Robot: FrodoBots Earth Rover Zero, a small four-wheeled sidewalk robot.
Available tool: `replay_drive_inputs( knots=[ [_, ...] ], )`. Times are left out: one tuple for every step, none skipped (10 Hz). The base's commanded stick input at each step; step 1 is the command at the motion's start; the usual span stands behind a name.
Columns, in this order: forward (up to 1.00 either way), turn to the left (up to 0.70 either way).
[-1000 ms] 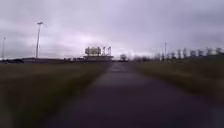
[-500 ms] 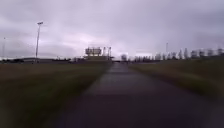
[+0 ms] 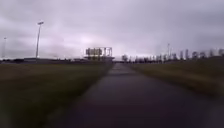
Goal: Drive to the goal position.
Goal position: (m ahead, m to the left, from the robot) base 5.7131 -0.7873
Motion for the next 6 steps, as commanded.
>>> replay_drive_inputs(
  knots=[
    [1.0, 0.0],
    [1.0, 0.0],
    [1.0, 0.0],
    [1.0, 0.0],
    [1.0, 0.0],
    [1.0, 0.0]
  ],
)
